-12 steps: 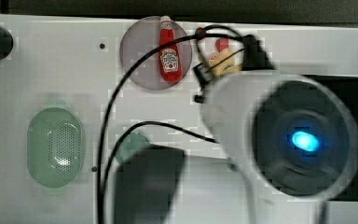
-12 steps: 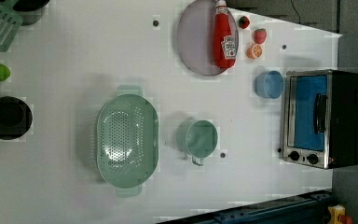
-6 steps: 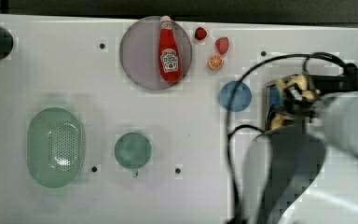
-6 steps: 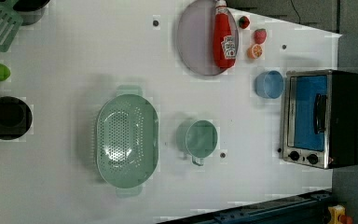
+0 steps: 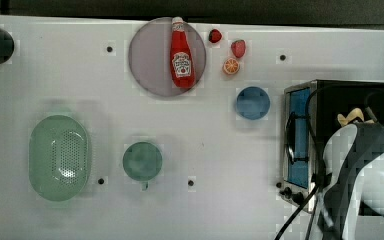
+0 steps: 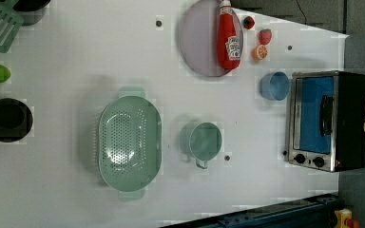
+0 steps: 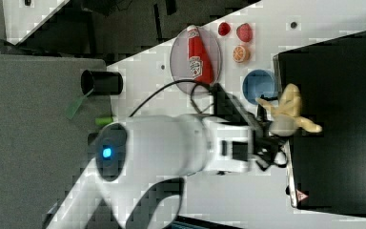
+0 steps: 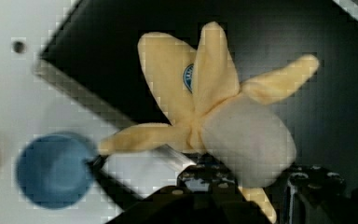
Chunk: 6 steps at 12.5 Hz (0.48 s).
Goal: Pick banana from table and place on oven.
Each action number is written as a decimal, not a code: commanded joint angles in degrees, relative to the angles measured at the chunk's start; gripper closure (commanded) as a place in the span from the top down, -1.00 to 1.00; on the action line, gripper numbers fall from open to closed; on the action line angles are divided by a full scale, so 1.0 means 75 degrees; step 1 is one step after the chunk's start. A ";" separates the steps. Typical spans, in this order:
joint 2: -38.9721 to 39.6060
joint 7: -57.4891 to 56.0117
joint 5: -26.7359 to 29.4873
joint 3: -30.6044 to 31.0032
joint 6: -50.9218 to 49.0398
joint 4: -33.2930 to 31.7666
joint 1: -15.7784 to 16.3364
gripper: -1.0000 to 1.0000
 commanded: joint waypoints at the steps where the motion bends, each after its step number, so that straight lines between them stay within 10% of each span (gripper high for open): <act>1: 0.0074 -0.1749 -0.0104 -0.0203 0.0153 0.0481 -0.0031 -0.57; 3: 0.0230 -0.2275 -0.0076 -0.0318 0.0149 0.0545 -0.0052 -0.47; 6: 0.0254 -0.2294 -0.0070 -0.0306 0.0119 0.0539 -0.0049 0.18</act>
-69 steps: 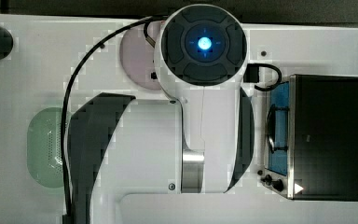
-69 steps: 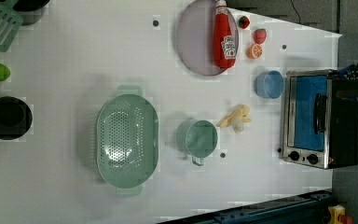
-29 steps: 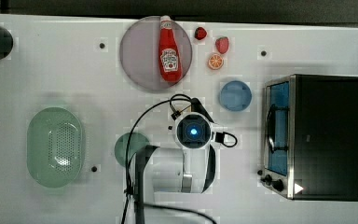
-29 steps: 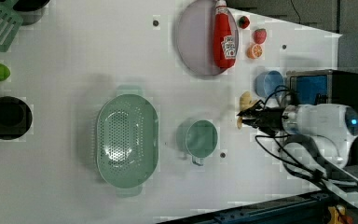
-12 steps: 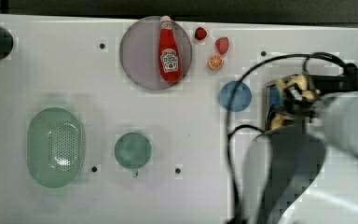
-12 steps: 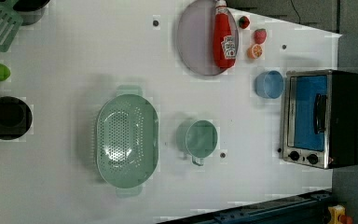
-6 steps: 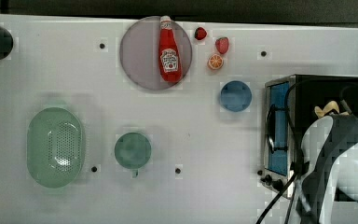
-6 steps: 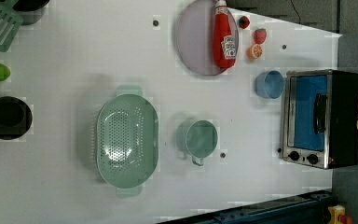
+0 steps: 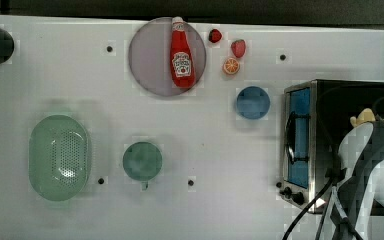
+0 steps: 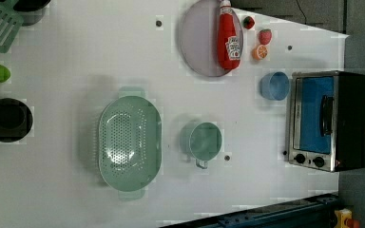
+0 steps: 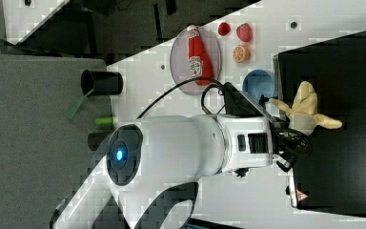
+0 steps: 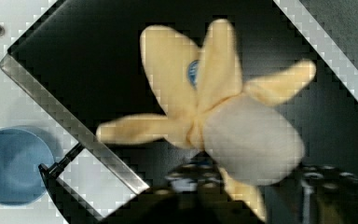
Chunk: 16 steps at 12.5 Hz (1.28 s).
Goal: Pick banana from table and place on oven.
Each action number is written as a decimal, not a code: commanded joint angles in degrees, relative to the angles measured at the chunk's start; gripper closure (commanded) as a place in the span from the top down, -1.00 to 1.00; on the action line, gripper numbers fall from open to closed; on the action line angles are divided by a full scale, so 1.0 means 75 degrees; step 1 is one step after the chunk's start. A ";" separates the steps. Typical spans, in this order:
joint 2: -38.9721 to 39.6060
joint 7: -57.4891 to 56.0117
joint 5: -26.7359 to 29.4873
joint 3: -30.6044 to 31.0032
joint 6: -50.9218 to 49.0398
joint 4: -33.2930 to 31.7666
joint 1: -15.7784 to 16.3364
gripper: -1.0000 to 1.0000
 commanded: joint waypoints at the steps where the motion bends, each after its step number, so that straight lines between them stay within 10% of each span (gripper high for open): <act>1: -0.0042 -0.0633 -0.0163 0.0022 -0.0106 0.0223 0.0009 0.41; 4: -0.0035 -0.0634 -0.0163 0.0171 -0.0362 0.0225 0.0027 1.00; 9: -0.0479 -0.0401 -0.0018 0.1311 -0.1060 0.0607 0.0327 1.00; 16: -0.1683 0.5067 0.0190 0.3497 -0.1965 0.0607 0.0726 1.00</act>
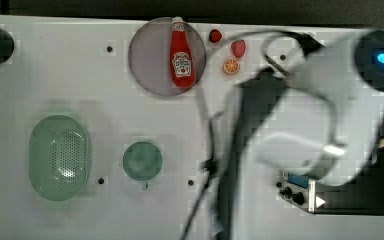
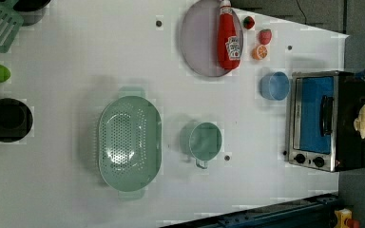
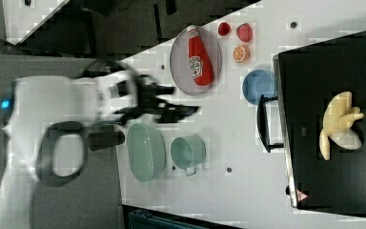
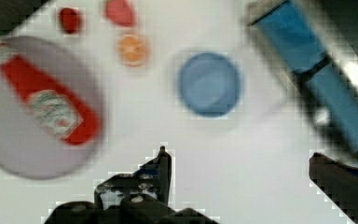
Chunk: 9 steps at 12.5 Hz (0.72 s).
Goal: Pick banana from table and place on oven.
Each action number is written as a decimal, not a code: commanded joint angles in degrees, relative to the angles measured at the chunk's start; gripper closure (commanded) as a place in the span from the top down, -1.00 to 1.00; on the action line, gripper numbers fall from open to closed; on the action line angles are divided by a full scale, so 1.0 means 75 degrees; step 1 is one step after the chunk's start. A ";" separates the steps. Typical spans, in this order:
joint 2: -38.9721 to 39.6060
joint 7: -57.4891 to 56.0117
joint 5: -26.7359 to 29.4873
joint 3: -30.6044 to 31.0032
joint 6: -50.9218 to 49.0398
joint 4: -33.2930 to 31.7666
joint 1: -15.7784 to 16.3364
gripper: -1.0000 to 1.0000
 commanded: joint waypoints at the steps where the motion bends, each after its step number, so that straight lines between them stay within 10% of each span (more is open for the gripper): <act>1: -0.0920 0.3136 0.0058 0.0646 -0.0966 0.0174 0.0397 1.00; 9: -0.2195 0.3196 -0.0329 0.0973 -0.2044 0.0099 0.0380 1.00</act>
